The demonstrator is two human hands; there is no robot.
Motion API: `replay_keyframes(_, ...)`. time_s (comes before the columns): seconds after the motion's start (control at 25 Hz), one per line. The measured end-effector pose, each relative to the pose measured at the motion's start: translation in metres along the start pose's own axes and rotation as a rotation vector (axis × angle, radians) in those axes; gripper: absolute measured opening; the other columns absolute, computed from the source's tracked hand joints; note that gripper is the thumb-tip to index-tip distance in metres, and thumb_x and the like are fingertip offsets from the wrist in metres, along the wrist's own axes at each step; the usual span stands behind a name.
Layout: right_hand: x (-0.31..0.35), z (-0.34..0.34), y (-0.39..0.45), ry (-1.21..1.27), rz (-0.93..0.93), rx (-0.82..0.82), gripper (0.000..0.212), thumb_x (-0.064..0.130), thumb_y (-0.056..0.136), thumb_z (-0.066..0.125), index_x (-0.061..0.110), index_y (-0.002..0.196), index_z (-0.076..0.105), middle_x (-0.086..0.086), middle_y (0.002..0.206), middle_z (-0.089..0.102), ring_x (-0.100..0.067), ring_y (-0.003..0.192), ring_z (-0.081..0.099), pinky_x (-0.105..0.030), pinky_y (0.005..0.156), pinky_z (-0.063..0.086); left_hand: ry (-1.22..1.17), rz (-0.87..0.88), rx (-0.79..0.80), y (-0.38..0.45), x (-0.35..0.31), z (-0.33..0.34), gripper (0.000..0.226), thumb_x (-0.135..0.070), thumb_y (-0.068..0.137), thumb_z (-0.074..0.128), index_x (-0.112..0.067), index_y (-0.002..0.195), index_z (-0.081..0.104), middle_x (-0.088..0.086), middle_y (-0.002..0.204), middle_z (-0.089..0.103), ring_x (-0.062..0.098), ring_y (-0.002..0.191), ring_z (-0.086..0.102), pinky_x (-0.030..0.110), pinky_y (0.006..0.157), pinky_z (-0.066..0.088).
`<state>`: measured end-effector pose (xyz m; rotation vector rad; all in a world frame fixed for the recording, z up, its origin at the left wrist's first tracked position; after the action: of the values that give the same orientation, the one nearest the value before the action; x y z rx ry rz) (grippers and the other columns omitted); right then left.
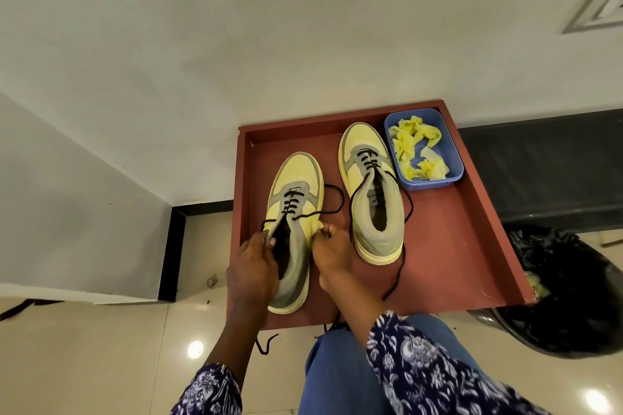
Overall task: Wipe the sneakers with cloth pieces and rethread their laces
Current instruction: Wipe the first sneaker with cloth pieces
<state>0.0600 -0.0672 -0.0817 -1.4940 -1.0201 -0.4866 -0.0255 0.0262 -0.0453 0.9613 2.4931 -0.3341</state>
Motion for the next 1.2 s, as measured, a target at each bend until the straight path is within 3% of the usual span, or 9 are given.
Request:
replay_keyframes(0.12, 0.023, -0.002, 0.009, -0.025, -0.035, -0.065, 0.024, 0.008, 0.087, 0.044, 0.007, 0.1, 0.065, -0.014, 0.106, 0.066, -0.028, 0.093, 0.059, -0.037, 0.084, 0.047, -0.006, 0.005, 0.001, 0.0, -0.001, 0.001, 0.028, -0.026, 0.097, 0.04, -0.014, 0.113, 0.059, 0.006, 0.097, 0.065, 0.015, 0.073, 0.051, 0.015, 0.052, 0.031)
replay_keyframes(0.24, 0.032, 0.0, 0.01, -0.056, -0.101, -0.119, 0.02, 0.009, 0.088, 0.046, 0.004, 0.095, 0.063, -0.017, 0.104, 0.065, -0.034, 0.099, 0.059, -0.039, 0.085, 0.048, -0.01, 0.015, 0.004, -0.001, -0.001, 0.001, 0.027, -0.025, 0.097, 0.04, -0.015, 0.114, 0.059, 0.005, 0.1, 0.065, 0.014, 0.075, 0.051, 0.017, 0.055, 0.032)
replay_keyframes(0.6, 0.019, -0.002, -0.006, -0.175, -0.406, -0.089, 0.02, 0.005, 0.088, 0.053, 0.002, 0.1, 0.068, -0.012, 0.107, 0.064, -0.026, 0.1, 0.059, -0.023, 0.083, 0.04, -0.037, 0.002, 0.002, 0.0, 0.002, 0.003, 0.026, -0.022, 0.097, 0.041, -0.014, 0.114, 0.059, 0.007, 0.102, 0.065, 0.017, 0.078, 0.055, 0.023, 0.062, 0.041)
replay_keyframes(0.76, 0.002, -0.003, -0.019, -0.093, -0.366, -0.056, 0.026, 0.004, 0.089, 0.053, 0.007, 0.11, 0.067, -0.008, 0.114, 0.065, -0.02, 0.107, 0.06, -0.022, 0.092, 0.042, -0.022, -0.013, -0.003, -0.001, 0.001, 0.003, 0.027, -0.024, 0.097, 0.041, -0.014, 0.114, 0.058, 0.007, 0.103, 0.065, 0.021, 0.081, 0.058, 0.025, 0.065, 0.044)
replay_keyframes(0.92, -0.012, -0.01, -0.032, -0.052, -0.292, -0.019, 0.025, 0.004, 0.089, 0.053, 0.006, 0.11, 0.066, -0.006, 0.111, 0.068, -0.018, 0.103, 0.062, -0.019, 0.087, 0.044, -0.03, -0.024, -0.014, -0.002, -0.001, 0.0, 0.027, -0.024, 0.097, 0.041, -0.012, 0.113, 0.059, 0.008, 0.1, 0.065, 0.015, 0.075, 0.051, 0.019, 0.055, 0.033)
replay_keyframes(1.08, -0.022, -0.021, -0.038, -0.015, -0.168, 0.09, 0.019, 0.009, 0.087, 0.058, 0.012, 0.101, 0.07, -0.001, 0.097, 0.071, -0.015, 0.09, 0.064, -0.031, 0.084, 0.051, -0.045, -0.021, -0.01, -0.003, -0.003, -0.001, 0.027, -0.024, 0.097, 0.042, -0.013, 0.114, 0.059, 0.008, 0.1, 0.065, 0.014, 0.074, 0.051, 0.011, 0.051, 0.029)
replay_keyframes(1.2, -0.014, -0.034, -0.042, 0.021, -0.142, 0.08, 0.015, 0.008, 0.085, 0.06, 0.016, 0.087, 0.072, 0.001, 0.086, 0.071, -0.014, 0.081, 0.063, -0.029, 0.076, 0.05, -0.078, -0.033, 0.007, -0.004, -0.001, -0.001, 0.028, -0.024, 0.097, 0.041, -0.014, 0.115, 0.058, 0.007, 0.101, 0.064, 0.015, 0.076, 0.053, 0.011, 0.051, 0.031)
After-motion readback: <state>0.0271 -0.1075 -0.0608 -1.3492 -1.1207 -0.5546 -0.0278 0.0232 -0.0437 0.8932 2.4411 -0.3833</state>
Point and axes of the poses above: each hand's wrist, its own y-axis towards the middle knuckle, its own z-axis out of the palm, x = y × z, the point moved 2 cm from there along y, towards the middle knuckle
